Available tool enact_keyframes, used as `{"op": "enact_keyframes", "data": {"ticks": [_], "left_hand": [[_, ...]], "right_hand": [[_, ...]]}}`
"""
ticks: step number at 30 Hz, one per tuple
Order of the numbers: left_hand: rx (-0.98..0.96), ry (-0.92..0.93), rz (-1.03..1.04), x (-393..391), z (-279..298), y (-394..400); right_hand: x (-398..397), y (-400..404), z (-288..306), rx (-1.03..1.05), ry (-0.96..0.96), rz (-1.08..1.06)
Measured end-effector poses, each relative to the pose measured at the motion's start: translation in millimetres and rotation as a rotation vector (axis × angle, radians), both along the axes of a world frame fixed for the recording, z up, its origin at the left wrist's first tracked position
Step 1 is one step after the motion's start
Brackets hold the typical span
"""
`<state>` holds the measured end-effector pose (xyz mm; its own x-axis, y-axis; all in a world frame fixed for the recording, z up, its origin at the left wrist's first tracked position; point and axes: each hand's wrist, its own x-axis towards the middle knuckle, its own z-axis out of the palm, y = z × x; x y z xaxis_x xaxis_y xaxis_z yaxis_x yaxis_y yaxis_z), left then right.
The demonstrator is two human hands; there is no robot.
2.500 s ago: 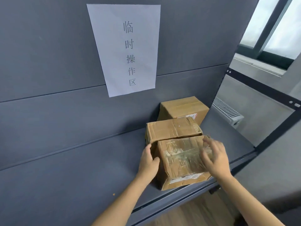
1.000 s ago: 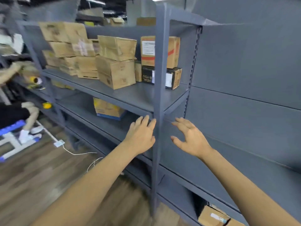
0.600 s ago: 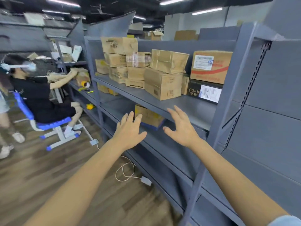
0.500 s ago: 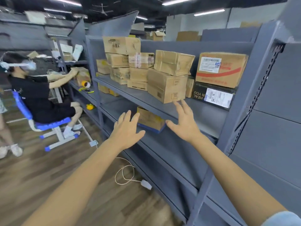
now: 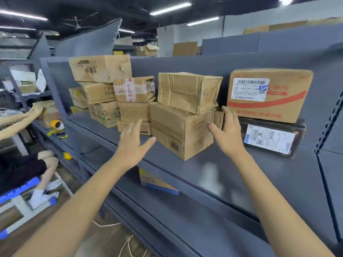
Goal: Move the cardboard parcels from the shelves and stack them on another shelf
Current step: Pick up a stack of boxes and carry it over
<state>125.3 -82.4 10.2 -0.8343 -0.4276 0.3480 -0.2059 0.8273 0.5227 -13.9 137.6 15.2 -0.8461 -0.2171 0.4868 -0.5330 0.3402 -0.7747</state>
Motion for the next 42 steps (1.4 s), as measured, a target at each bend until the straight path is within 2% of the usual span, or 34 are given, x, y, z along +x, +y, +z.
{"op": "enact_keyframes", "data": {"ticks": [6, 9, 11, 16, 18, 22, 28, 33, 37, 38, 40, 42], "left_hand": [[0.293, 0.309, -0.045, -86, 36, -32], [0.386, 0.277, -0.095, -123, 42, -45], [0.459, 0.235, -0.161, -141, 41, -55], [0.699, 0.221, -0.348, -162, 33, -72], [0.698, 0.210, -0.394, -166, 30, -74], [0.755, 0.208, -0.459, -166, 27, -83], [0.542, 0.226, -0.420, -142, 23, -77], [0.550, 0.239, -0.452, -130, 12, -64], [0.557, 0.336, -0.368, -123, 10, -53], [0.508, 0.412, -0.334, -116, 10, -48], [0.295, 0.725, -0.335, -93, 15, -27], [-0.034, 1.082, -0.502, -74, 13, 11]], "right_hand": [[-20, -40, 8, -0.028, 0.019, 0.122], [-28, -58, 12, -0.119, -0.068, 0.145], [-30, -69, 10, -0.123, -0.056, 0.106], [-30, -73, 3, -0.014, 0.030, 0.054], [-22, -74, 5, 0.033, 0.033, 0.053], [-11, -85, 10, 0.129, 0.157, -0.025], [11, -78, 9, -0.020, 0.141, -0.089], [19, -60, 1, -0.011, 0.121, -0.039], [15, -31, -4, -0.019, 0.040, 0.017], [13, -20, -2, -0.070, 0.020, -0.022], [2, 8, 3, -0.217, -0.002, -0.174], [-14, 38, 12, -0.311, -0.017, -0.357]]}}
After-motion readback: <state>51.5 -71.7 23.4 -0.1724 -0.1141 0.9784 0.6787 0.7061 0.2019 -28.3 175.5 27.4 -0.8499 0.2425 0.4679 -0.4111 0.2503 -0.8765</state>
